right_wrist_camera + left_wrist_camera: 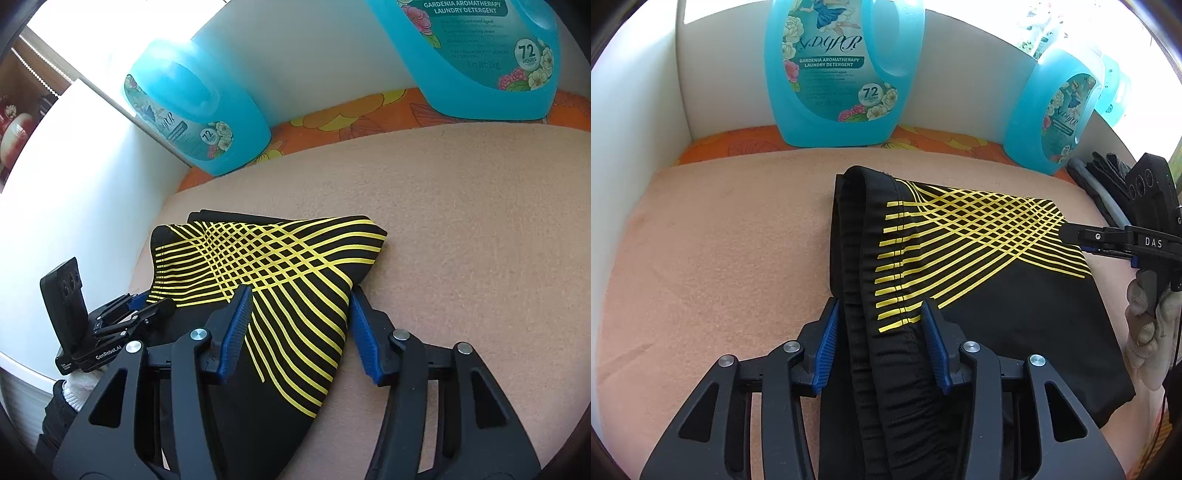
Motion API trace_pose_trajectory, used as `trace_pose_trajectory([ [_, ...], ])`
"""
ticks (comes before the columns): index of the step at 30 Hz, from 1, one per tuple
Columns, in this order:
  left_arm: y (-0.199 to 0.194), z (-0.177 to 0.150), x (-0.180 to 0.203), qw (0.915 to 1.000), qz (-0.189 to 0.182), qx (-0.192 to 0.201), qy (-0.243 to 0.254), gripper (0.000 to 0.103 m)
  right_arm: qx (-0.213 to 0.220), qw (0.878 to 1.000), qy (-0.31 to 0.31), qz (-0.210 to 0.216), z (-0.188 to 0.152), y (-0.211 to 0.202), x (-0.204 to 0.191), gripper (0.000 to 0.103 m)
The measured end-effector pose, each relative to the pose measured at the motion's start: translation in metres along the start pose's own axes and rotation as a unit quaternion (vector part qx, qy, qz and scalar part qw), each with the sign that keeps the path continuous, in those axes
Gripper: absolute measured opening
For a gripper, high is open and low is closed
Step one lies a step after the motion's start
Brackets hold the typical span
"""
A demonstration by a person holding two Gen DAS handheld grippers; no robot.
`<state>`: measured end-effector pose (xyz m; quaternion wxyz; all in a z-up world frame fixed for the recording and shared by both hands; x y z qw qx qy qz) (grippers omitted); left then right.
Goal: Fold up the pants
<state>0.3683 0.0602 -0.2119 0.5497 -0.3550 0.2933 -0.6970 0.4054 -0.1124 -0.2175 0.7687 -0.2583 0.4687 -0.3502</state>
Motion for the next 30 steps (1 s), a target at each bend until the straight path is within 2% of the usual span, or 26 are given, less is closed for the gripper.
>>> trace_pose_trajectory([
  [8, 0.000, 0.001, 0.001, 1.0000, 0.000, 0.005, -0.002, 0.030, 0.018, 0.999, -0.012, -0.037, 0.002, 0.003, -0.003, 0.056],
  [9, 0.000, 0.001, 0.001, 1.0000, 0.000, 0.006, -0.002, 0.029, 0.018, 0.999, -0.013, -0.043, 0.002, 0.002, -0.003, 0.052],
  [10, 0.000, 0.001, 0.002, 1.0000, 0.001, 0.007, -0.002, 0.028, 0.014, 0.999, -0.011, -0.045, 0.001, 0.004, -0.002, 0.039],
  [12, -0.001, 0.001, 0.003, 0.9999, 0.000, 0.011, -0.004, 0.026, 0.009, 0.999, 0.005, -0.041, -0.002, 0.007, 0.000, 0.022],
  [15, -0.003, 0.002, 0.002, 0.9997, -0.007, 0.016, -0.015, 0.024, 0.012, 0.999, 0.000, -0.043, -0.004, 0.008, -0.004, 0.012],
  [21, -0.011, 0.004, 0.002, 0.9990, -0.021, 0.026, -0.029, 0.021, 0.046, 0.997, -0.039, -0.057, 0.002, -0.010, -0.030, 0.010],
  [30, -0.019, 0.006, 0.005, 0.9986, -0.027, 0.038, -0.025, 0.017, 0.076, 0.985, -0.121, -0.093, 0.004, -0.034, -0.076, 0.010],
])
Point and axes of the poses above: each gripper's, at about its wrist camera, not at the fingertips, and y roughly the way its jaws point, x to its right, z to its top, the point moved 10 cm from there along y, roughly the way its jaws point, and after that the axes turned 1 degree about z, right-handed, at the moved point
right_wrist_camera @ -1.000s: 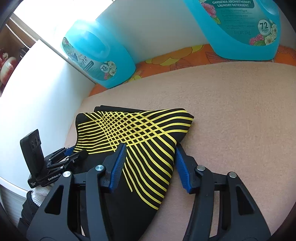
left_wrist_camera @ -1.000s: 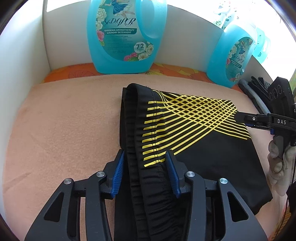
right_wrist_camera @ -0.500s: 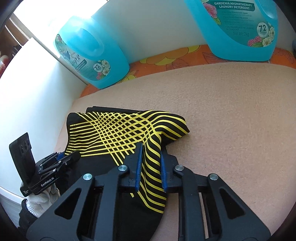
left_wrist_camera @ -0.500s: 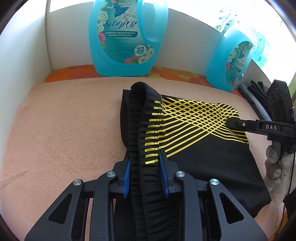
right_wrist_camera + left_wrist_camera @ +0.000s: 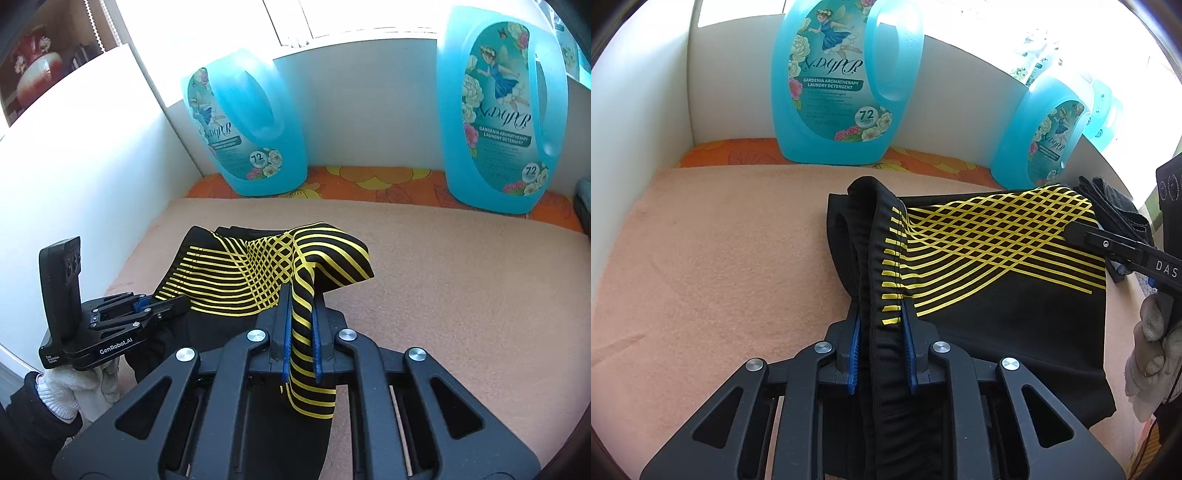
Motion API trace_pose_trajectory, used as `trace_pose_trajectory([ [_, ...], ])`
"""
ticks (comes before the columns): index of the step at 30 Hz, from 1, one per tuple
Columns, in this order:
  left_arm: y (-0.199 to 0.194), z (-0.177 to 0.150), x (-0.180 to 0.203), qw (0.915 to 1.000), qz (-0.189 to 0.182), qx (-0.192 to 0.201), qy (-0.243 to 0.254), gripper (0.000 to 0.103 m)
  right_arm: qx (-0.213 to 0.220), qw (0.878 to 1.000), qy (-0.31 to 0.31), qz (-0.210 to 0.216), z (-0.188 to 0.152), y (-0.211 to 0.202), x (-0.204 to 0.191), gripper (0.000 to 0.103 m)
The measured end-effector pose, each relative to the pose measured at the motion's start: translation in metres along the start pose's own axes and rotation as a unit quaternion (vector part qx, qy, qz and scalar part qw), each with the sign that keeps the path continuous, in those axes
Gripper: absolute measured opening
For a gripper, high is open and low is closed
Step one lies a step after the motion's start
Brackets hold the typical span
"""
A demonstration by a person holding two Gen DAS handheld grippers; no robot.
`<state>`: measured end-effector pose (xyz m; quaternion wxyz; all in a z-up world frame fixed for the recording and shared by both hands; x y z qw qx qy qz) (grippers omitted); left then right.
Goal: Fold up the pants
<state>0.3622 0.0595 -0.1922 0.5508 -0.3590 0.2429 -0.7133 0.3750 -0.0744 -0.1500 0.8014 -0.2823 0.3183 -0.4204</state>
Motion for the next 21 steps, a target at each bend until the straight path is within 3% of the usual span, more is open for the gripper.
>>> trace_pose_trajectory([
  [15, -0.009, 0.005, 0.003, 0.9999, -0.008, 0.014, -0.003, 0.016, 0.029, 0.999, -0.030, -0.015, 0.011, -0.035, -0.017, 0.007],
  [21, 0.006, 0.002, -0.002, 0.9999, 0.002, -0.002, -0.012, 0.016, 0.012, 0.999, -0.036, -0.025, 0.005, -0.026, -0.016, 0.007],
])
Point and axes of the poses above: each gripper's, at about its wrist camera, not at the fingertips, and y roughly the way its jaws point, x to its right, z to its top, the point moved 10 cm from there along y, roughly the way its jaws point, and after that the axes turned 1 degree about z, right-handed, at the moved point
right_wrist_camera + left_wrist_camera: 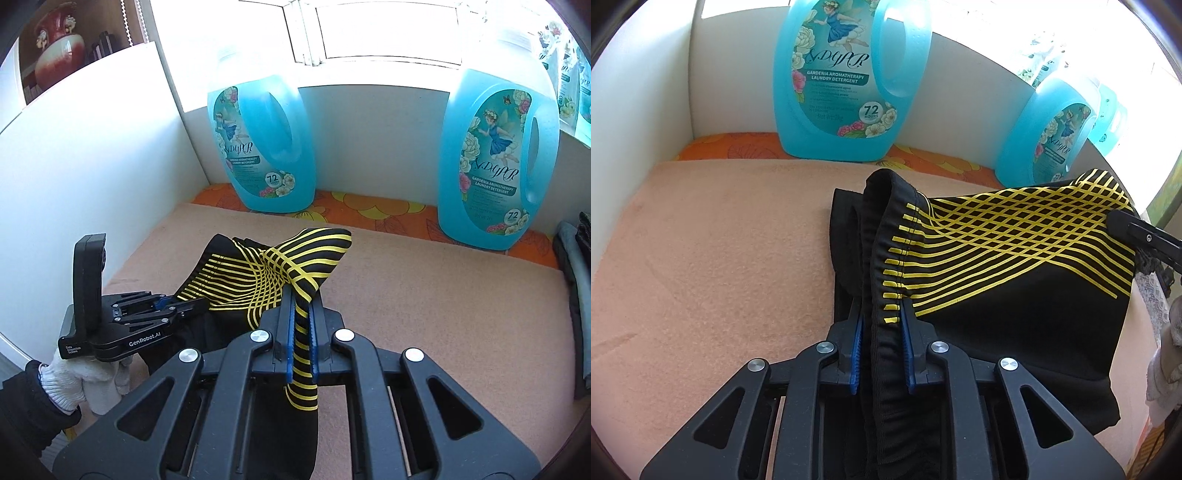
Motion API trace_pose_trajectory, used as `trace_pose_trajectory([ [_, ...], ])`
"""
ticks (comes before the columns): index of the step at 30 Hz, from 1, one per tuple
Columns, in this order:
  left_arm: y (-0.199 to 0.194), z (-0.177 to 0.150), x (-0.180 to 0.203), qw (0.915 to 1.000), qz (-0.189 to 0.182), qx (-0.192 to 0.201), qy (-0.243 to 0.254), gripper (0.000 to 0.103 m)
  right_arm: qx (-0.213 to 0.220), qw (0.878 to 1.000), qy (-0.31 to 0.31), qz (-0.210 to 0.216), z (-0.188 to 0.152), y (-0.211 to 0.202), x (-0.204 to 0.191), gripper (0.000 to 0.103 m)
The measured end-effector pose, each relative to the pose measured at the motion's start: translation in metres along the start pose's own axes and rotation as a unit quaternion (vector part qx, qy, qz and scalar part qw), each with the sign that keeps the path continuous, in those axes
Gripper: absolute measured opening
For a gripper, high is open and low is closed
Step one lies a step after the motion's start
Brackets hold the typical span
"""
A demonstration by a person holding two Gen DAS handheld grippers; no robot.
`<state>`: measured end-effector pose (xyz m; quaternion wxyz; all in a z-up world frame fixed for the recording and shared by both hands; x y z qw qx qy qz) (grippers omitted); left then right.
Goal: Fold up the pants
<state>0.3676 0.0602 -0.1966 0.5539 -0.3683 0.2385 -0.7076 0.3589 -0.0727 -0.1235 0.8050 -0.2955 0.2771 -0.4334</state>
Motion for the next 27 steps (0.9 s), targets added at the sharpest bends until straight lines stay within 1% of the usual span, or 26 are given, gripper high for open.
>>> trace_pose_trajectory([
  [1, -0.001, 0.001, 0.000, 1.0000, 0.005, 0.002, 0.004, 0.020, -0.004, 1.000, 0.004, 0.001, -0.002, 0.003, 0.003, 0.007],
  [2, -0.001, 0.003, 0.000, 0.9999, 0.014, 0.003, 0.009, 0.021, -0.009, 1.000, 0.008, 0.005, -0.005, 0.007, 0.007, 0.007],
  [3, 0.000, 0.005, 0.000, 0.9998, 0.017, 0.001, 0.013, 0.023, -0.013, 1.000, 0.015, 0.004, -0.007, 0.011, 0.012, 0.007],
  [4, 0.002, 0.007, 0.000, 0.9997, 0.017, -0.003, 0.017, 0.027, -0.017, 1.000, 0.023, 0.005, -0.009, 0.015, 0.017, 0.007],
  [6, 0.006, 0.015, -0.003, 0.9993, 0.031, -0.003, 0.019, 0.037, -0.023, 0.999, 0.039, 0.013, -0.013, 0.022, 0.026, 0.007],
  [7, 0.010, 0.019, -0.005, 0.9993, 0.034, -0.004, 0.018, 0.045, -0.026, 0.999, 0.043, 0.016, -0.015, 0.025, 0.029, 0.007],
  [8, 0.013, 0.024, -0.006, 0.9992, 0.035, -0.005, 0.017, 0.047, -0.031, 0.998, 0.045, 0.019, -0.017, 0.028, 0.032, 0.007],
  [10, 0.022, 0.032, -0.009, 0.9988, 0.045, -0.011, 0.019, 0.047, -0.036, 0.998, 0.048, 0.017, -0.021, 0.034, 0.038, 0.007],
  [12, 0.031, 0.037, -0.011, 0.9986, 0.040, -0.030, 0.017, 0.054, -0.042, 0.998, 0.052, 0.020, -0.025, 0.039, 0.044, 0.008],
  [14, 0.040, 0.037, -0.011, 0.9977, 0.039, -0.050, 0.022, 0.055, -0.051, 0.997, 0.058, 0.019, -0.030, 0.045, 0.049, 0.013],
  [15, 0.041, 0.038, -0.011, 0.9974, 0.042, -0.052, 0.027, 0.055, -0.057, 0.996, 0.062, 0.020, -0.033, 0.048, 0.052, 0.026],
  [16, 0.041, 0.038, -0.010, 0.9968, 0.043, -0.060, 0.031, 0.055, -0.060, 0.996, 0.066, 0.020, -0.036, 0.051, 0.055, 0.043],
  [18, 0.037, 0.039, -0.010, 0.9963, 0.041, -0.067, 0.035, 0.055, -0.065, 0.995, 0.070, 0.022, -0.041, 0.057, 0.060, 0.053],
  [21, 0.031, 0.042, -0.013, 0.9968, 0.020, -0.077, 0.009, 0.056, -0.074, 0.993, 0.089, 0.035, -0.047, 0.067, 0.065, 0.054],
  [24, 0.035, 0.052, -0.017, 0.9967, 0.029, -0.076, 0.002, 0.061, -0.072, 0.991, 0.103, 0.041, -0.046, 0.073, 0.070, 0.054],
  [25, 0.040, 0.052, -0.017, 0.9961, 0.030, -0.082, 0.001, 0.065, -0.072, 0.991, 0.106, 0.045, -0.046, 0.073, 0.070, 0.054],
  [27, 0.050, 0.051, -0.019, 0.9949, 0.036, -0.095, -0.005, 0.065, -0.073, 0.990, 0.113, 0.052, -0.046, 0.074, 0.072, 0.054],
])
Point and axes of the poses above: each gripper's, at about its wrist camera, not at the fingertips, and y roughly the way its jaws point, x to its right, z to its top, the point moved 10 cm from there along y, roughly the way its jaws point, and after that the axes turned 1 degree about z, right-handed, at the moved point
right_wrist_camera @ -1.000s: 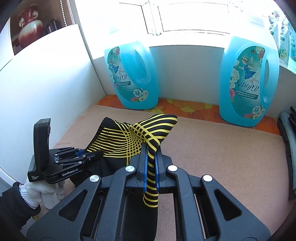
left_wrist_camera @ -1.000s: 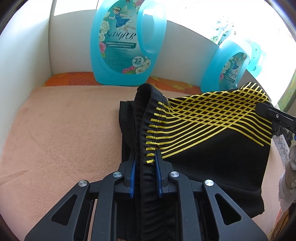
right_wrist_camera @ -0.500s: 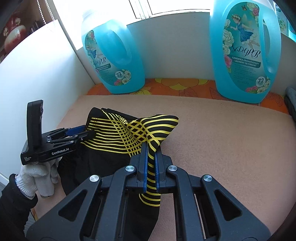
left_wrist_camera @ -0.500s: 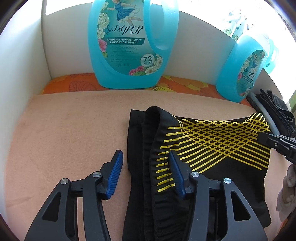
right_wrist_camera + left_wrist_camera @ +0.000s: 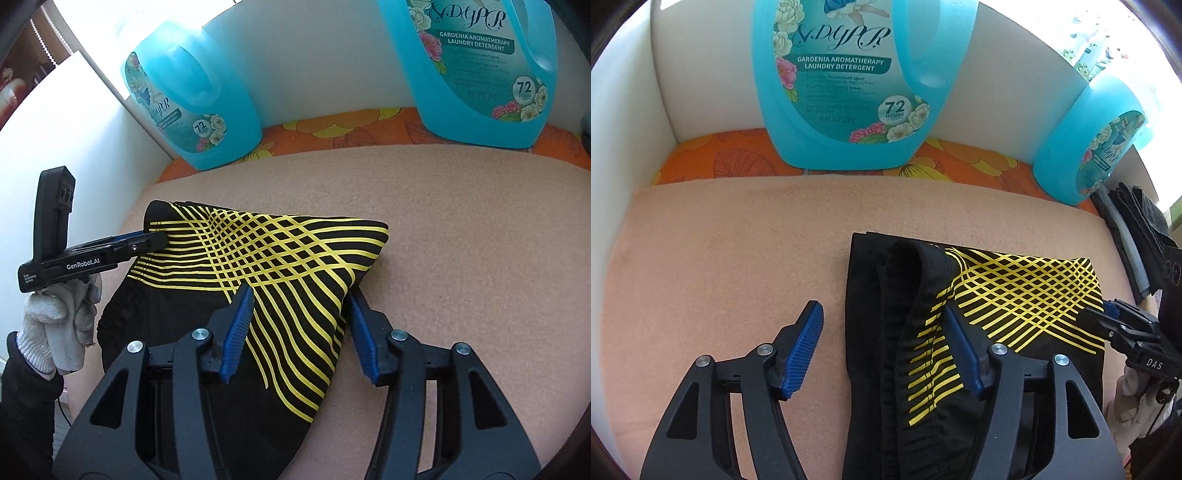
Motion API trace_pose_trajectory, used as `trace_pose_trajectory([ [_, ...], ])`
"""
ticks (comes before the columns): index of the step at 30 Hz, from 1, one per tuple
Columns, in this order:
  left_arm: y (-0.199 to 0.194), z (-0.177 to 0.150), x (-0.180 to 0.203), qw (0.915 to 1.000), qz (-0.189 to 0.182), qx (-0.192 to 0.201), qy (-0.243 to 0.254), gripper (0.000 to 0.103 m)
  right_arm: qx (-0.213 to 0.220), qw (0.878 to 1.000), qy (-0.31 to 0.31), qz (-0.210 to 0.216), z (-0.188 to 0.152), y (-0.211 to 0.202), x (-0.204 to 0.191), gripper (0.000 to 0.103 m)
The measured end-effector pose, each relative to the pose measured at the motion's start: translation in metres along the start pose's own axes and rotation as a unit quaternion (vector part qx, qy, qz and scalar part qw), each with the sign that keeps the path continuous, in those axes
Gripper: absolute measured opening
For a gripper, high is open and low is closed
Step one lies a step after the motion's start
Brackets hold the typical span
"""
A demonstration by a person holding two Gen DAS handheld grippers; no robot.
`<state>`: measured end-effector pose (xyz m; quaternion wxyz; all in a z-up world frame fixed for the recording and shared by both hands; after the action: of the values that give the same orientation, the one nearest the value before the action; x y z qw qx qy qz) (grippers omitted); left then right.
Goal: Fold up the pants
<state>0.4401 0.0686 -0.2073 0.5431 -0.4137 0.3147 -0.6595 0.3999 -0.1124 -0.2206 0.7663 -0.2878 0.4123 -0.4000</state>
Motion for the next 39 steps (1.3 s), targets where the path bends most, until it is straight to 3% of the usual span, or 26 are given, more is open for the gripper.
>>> trace_pose_trajectory([
  [7, 0.008, 0.000, 0.006, 0.9990, 0.024, 0.019, 0.032, 0.069, 0.002, 1.000, 0.001, 0.008, 0.001, 0.002, -0.003, 0.056],
  [9, 0.008, 0.002, 0.011, 0.9985, 0.022, 0.028, 0.042, 0.052, 0.002, 1.000, -0.007, 0.009, 0.001, 0.005, -0.009, 0.050],
  [10, 0.007, 0.002, 0.014, 0.9987, 0.012, 0.029, 0.041, 0.035, -0.007, 1.000, -0.008, 0.018, -0.002, 0.010, -0.014, 0.031],
  [11, 0.009, 0.006, 0.018, 0.9991, 0.003, 0.029, 0.032, 0.024, -0.013, 1.000, -0.011, 0.021, -0.005, 0.014, -0.018, 0.022],
  [12, 0.010, 0.006, 0.020, 0.9992, -0.004, 0.029, 0.027, 0.022, -0.011, 1.000, -0.018, 0.013, -0.006, 0.016, -0.021, 0.015],
  [14, 0.008, 0.006, 0.022, 0.9990, -0.015, 0.038, 0.017, 0.017, -0.001, 0.999, -0.033, 0.005, -0.006, 0.014, -0.030, 0.012],
  [24, -0.059, 0.004, 0.027, 0.9889, -0.066, 0.133, -0.007, 0.014, 0.074, 0.994, -0.080, -0.010, 0.003, -0.050, -0.066, 0.010],
  [29, -0.108, 0.003, 0.045, 0.9805, -0.067, 0.183, 0.028, 0.013, 0.116, 0.988, -0.101, -0.016, 0.002, -0.097, -0.088, 0.010],
  [39, -0.145, 0.000, 0.068, 0.9678, -0.116, 0.223, 0.012, 0.013, 0.164, 0.967, -0.182, -0.068, 0.001, -0.178, -0.137, 0.010],
])
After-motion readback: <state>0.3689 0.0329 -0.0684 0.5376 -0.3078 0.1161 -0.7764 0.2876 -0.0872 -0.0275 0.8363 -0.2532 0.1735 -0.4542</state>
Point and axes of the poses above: each gripper's, at about its wrist camera, not at the fingertips, and y roughly the way its jaws point, x to its right, z to its top, the point moved 10 cm from there along y, roughly the way its jaws point, and after that the axes turned 1 degree about z, right-handed, at the moved point
